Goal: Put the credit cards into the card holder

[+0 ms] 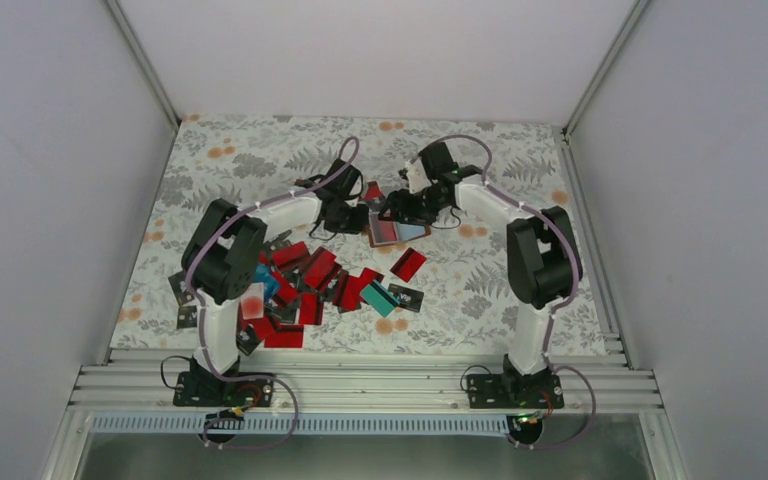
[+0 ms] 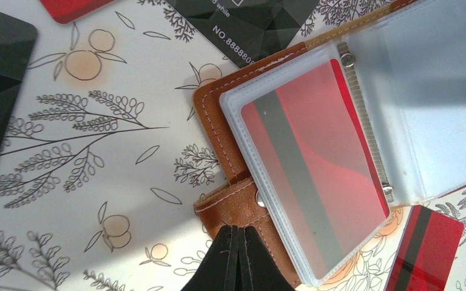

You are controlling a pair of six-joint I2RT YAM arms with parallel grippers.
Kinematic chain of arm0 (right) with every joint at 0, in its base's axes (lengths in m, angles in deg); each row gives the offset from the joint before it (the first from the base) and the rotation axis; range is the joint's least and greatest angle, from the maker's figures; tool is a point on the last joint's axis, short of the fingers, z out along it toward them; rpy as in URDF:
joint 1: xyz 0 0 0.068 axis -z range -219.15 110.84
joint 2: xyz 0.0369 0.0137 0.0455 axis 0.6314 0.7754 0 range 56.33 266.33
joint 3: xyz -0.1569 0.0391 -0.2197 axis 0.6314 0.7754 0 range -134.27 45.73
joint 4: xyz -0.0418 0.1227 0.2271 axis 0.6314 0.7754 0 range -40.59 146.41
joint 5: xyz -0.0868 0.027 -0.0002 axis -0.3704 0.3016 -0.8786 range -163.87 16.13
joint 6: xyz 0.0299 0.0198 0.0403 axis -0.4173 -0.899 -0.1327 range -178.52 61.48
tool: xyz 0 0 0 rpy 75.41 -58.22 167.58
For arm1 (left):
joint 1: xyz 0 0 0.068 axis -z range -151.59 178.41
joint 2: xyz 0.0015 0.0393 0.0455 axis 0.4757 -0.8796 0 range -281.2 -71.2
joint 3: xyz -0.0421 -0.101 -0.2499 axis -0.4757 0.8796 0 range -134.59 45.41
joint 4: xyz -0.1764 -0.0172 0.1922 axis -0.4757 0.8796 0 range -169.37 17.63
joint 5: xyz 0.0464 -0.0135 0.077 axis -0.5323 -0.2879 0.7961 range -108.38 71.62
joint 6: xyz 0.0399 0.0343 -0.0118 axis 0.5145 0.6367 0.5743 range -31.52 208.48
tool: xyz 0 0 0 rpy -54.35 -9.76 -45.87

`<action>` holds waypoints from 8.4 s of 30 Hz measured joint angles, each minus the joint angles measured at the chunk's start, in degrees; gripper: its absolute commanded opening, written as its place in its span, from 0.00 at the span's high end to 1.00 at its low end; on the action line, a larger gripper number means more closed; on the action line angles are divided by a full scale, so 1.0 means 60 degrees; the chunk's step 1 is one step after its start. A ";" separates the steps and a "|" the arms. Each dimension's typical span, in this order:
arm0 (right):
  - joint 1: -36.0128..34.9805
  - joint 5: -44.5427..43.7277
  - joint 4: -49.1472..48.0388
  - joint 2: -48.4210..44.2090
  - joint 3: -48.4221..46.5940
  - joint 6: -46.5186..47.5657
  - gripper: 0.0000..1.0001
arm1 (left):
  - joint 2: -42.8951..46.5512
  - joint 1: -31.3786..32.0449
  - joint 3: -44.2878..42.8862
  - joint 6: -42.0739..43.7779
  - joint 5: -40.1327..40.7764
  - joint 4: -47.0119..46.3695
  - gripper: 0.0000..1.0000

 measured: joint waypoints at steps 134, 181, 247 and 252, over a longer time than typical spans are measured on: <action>-0.2335 0.1348 -0.5020 -0.0127 0.4455 -0.0492 0.95 | 0.7012 0.1985 0.8360 -0.6025 0.0146 -0.1829 0.53; -0.2313 0.1840 -0.7042 -0.0324 0.5763 -0.1158 0.95 | 0.7293 0.1985 1.0506 -0.8160 -0.0222 -0.6317 0.53; -0.2124 0.1206 -0.5559 -0.1155 0.5756 -0.1086 0.80 | 0.6466 0.1993 1.0123 -0.7967 -0.0361 -0.7865 0.98; -0.1905 0.0379 -0.3803 -0.1956 0.5362 -0.0958 0.65 | 0.7140 0.2036 0.8969 -0.7242 0.0047 -0.6186 0.98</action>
